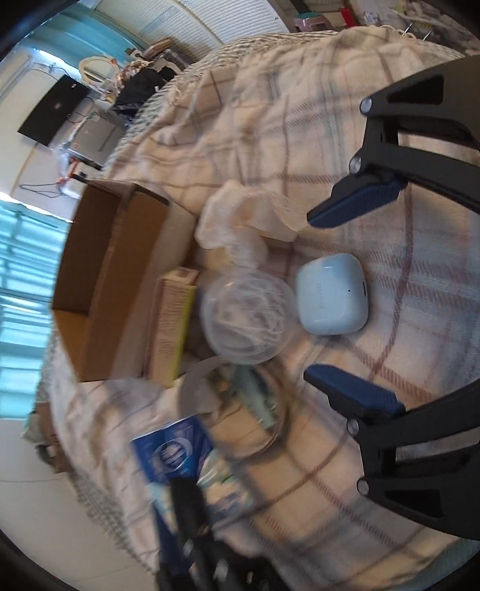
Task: Organize objects
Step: 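Grasp the blue tissue pack with left tool while right tool grasps the white earbud case, then carry both items over the cardboard box and open both tools to drop them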
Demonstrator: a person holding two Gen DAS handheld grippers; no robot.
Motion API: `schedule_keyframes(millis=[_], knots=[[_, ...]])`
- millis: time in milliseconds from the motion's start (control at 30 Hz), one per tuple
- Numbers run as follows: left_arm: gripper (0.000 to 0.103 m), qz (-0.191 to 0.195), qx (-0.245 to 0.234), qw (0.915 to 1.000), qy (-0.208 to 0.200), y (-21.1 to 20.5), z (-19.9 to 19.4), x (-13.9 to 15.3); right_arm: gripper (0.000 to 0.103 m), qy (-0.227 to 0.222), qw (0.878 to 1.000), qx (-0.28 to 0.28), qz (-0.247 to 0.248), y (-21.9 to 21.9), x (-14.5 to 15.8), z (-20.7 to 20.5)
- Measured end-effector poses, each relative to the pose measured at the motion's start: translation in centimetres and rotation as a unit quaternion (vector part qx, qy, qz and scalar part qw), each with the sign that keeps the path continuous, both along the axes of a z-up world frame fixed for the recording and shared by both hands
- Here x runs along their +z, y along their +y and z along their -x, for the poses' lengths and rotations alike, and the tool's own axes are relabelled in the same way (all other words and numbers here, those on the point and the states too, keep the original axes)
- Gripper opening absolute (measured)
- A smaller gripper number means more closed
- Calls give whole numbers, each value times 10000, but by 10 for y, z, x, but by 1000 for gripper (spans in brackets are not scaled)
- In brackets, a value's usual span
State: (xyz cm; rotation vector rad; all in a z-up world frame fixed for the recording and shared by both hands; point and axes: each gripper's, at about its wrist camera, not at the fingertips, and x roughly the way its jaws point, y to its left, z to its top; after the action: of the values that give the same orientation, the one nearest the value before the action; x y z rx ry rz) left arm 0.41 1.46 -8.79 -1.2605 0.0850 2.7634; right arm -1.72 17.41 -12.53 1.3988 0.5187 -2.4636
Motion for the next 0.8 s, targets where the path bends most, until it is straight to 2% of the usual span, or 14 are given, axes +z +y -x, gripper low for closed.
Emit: schedule_keyframes(millis=[133, 200, 233, 367, 467, 667, 800], knots=[[28, -53, -53, 10000, -4, 1, -1, -1, 58, -236, 9997, 15, -3, 2, -9, 3], [28, -96, -62, 9999, -21, 1, -1, -1, 55, -299, 9995, 39, -56, 1, -12, 3], [28, -132, -47, 9999, -36, 0, -1, 0, 51, -315, 9995, 62, -68, 1, -13, 3], [28, -224, -17, 9997, -34, -2, -1, 3, 51, -268, 9994, 171, 121, 1, -7, -2], [28, -253, 13, 9997, 53, -5, -2, 11, 50, -59, 9993, 225, 292, 3, 7, -9], [28, -417, 50, 9989, 197, -12, 6, 33, 50, 671, 9954, 376, 572, 5, 70, -17], [28, -633, 42, 9973, 364, -19, 32, 60, 50, 1221, 9879, 459, 834, 13, 123, 7]])
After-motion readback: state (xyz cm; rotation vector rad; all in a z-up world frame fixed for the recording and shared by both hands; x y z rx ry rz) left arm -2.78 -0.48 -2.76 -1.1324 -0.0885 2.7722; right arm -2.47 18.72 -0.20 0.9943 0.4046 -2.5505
